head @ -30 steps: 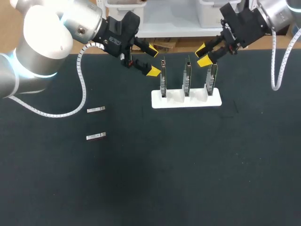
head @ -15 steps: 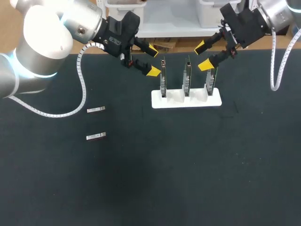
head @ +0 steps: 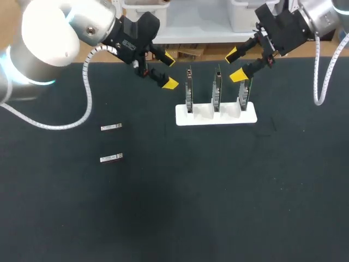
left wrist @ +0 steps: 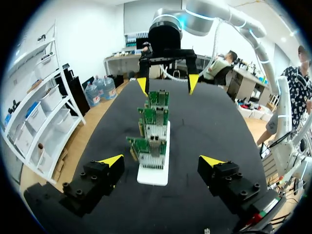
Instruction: Pick up the optical module with the left hand, and insert it into the network port with the right hand.
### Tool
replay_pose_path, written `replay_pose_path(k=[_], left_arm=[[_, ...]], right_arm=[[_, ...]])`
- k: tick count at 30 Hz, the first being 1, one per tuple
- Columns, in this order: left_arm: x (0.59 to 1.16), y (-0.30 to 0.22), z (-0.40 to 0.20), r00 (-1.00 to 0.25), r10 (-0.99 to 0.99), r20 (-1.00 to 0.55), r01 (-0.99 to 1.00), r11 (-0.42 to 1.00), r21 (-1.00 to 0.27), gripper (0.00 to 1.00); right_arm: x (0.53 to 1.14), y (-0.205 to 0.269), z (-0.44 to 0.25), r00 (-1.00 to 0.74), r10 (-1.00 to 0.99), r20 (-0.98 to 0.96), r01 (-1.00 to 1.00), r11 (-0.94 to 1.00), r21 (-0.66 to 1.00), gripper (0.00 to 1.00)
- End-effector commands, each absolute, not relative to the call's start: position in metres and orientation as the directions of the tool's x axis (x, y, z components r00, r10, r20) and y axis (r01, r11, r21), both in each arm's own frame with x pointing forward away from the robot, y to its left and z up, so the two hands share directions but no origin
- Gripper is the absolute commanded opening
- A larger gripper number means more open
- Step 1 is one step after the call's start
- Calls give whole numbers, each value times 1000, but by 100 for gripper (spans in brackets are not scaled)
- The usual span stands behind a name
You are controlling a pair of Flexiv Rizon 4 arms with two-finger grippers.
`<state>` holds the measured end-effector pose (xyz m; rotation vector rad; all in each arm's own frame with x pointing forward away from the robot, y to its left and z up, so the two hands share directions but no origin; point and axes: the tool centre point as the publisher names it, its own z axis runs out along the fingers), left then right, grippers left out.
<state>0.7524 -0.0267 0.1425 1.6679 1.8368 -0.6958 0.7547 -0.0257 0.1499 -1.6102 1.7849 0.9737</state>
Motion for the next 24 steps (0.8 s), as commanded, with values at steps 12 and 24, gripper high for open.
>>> replay_pose_path(k=[12,24], left_arm=[[689,34,140,-125,925,-359,992,123,-27,100],[659,73,107,-234,943,-237,971,216,-103,100]], right_arm=[[753,-25,150,-140,-597,-790,-988,28,154,100],[753,-25,150,-140,-597,-790,-988,28,154,100]])
